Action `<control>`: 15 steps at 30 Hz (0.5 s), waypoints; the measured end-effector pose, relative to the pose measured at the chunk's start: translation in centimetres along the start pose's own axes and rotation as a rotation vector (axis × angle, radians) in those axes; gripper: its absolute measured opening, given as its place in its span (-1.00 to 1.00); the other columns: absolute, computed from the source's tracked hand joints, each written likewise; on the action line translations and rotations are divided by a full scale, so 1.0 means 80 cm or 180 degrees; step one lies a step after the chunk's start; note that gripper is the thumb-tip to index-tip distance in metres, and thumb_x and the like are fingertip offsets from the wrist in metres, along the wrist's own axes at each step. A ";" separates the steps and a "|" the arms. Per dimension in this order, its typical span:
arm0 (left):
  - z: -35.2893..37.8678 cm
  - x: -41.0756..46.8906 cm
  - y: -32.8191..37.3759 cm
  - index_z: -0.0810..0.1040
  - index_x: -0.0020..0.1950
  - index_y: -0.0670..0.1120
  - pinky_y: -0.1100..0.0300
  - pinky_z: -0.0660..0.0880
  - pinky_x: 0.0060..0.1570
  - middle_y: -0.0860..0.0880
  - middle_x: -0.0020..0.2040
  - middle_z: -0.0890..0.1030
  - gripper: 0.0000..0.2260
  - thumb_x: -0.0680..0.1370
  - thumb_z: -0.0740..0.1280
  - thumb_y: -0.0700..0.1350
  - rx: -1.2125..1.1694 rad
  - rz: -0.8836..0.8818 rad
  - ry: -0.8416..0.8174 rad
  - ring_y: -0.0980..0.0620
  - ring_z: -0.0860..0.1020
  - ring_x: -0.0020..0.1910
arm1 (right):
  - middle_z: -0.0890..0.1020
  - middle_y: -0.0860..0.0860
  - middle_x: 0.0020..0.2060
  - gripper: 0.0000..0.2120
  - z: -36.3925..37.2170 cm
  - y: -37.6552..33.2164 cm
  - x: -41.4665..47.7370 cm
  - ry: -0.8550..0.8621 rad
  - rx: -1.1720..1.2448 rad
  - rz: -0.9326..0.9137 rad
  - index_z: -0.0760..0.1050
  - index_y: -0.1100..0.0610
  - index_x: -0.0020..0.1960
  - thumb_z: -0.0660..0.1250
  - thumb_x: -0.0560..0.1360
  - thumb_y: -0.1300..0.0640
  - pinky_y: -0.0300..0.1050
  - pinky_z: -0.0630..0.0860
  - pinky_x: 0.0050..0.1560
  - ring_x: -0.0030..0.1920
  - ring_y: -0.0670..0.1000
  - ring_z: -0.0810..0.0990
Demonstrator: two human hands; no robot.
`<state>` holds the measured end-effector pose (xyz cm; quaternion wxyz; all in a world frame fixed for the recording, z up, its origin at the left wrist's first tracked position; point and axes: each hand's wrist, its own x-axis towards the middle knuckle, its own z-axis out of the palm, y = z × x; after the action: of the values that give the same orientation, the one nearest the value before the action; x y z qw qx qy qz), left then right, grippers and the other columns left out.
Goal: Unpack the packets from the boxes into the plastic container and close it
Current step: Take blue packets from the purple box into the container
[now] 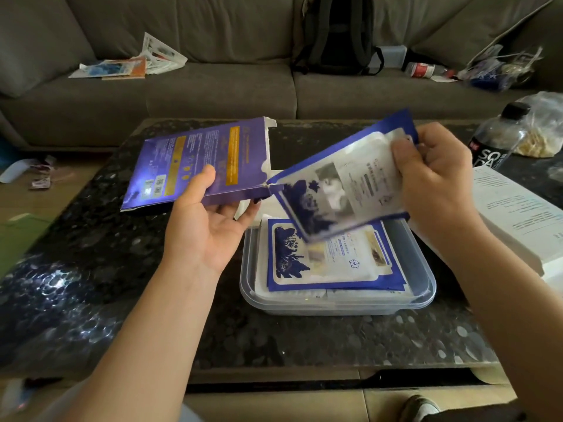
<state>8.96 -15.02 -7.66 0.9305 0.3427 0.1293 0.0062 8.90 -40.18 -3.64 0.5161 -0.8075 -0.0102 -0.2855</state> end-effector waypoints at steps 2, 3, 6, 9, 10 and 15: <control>-0.002 0.001 0.001 0.46 0.28 -0.04 -0.06 0.64 -0.03 -0.08 0.21 0.72 -0.72 0.61 0.41 -0.06 0.0030 0.0036 -0.0011 -0.08 0.72 0.14 | 0.63 -0.02 -0.34 -0.83 0.001 -0.002 -0.002 -0.0041 0.0354 0.0741 0.49 0.16 -0.02 0.27 0.65 0.06 -0.03 0.61 -0.34 -0.28 0.00 0.70; -0.002 0.001 0.002 0.47 0.30 -0.05 -0.07 0.64 -0.02 -0.08 0.21 0.72 -0.70 0.61 0.41 -0.06 0.0029 0.0057 -0.0006 -0.08 0.72 0.14 | 0.66 -0.03 -0.33 -0.85 0.002 -0.003 -0.004 -0.0082 0.0511 0.1097 0.50 0.12 -0.01 0.27 0.66 0.06 -0.04 0.64 -0.34 -0.25 0.01 0.73; 0.000 -0.002 0.001 0.48 0.43 -0.09 -0.10 0.62 0.02 -0.08 0.19 0.73 -0.61 0.61 0.41 -0.09 -0.0010 0.0130 0.0031 -0.08 0.72 0.14 | 0.71 0.01 -0.28 -0.83 0.009 0.000 -0.012 -0.0353 0.0613 0.1896 0.52 0.11 0.02 0.27 0.65 0.02 0.00 0.67 -0.31 -0.24 0.05 0.75; 0.003 -0.004 0.000 0.44 0.50 -0.07 -0.12 0.62 0.05 -0.07 0.19 0.73 -0.55 0.62 0.41 -0.10 0.0019 0.0211 0.0033 -0.08 0.72 0.15 | 0.71 0.08 -0.13 -0.81 0.020 0.010 -0.021 -0.0561 0.0259 0.2330 0.53 0.11 0.07 0.27 0.64 -0.01 0.13 0.70 -0.14 -0.19 0.09 0.75; 0.003 -0.004 -0.001 0.44 0.50 -0.06 -0.13 0.61 0.07 -0.07 0.20 0.73 -0.55 0.62 0.40 -0.10 0.0021 0.0217 0.0013 -0.08 0.72 0.15 | 0.70 0.08 -0.11 -0.81 0.023 0.013 -0.024 -0.0590 -0.0011 0.2341 0.52 0.11 0.08 0.27 0.64 -0.01 0.09 0.69 -0.16 -0.17 0.07 0.73; 0.003 -0.006 -0.002 0.43 0.50 -0.07 -0.16 0.61 0.13 -0.07 0.21 0.72 -0.55 0.62 0.40 -0.10 0.0053 0.0239 -0.0016 -0.07 0.72 0.16 | 0.57 0.01 0.00 -0.77 0.026 0.015 -0.036 -0.0894 -0.1823 0.1674 0.37 0.08 0.24 0.26 0.63 0.01 -0.14 0.50 -0.37 -0.10 0.02 0.62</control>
<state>8.54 -15.35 -7.43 0.9270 0.3551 0.1142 0.0392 7.83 -38.20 -6.61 0.3195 -0.9247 0.2060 -0.0222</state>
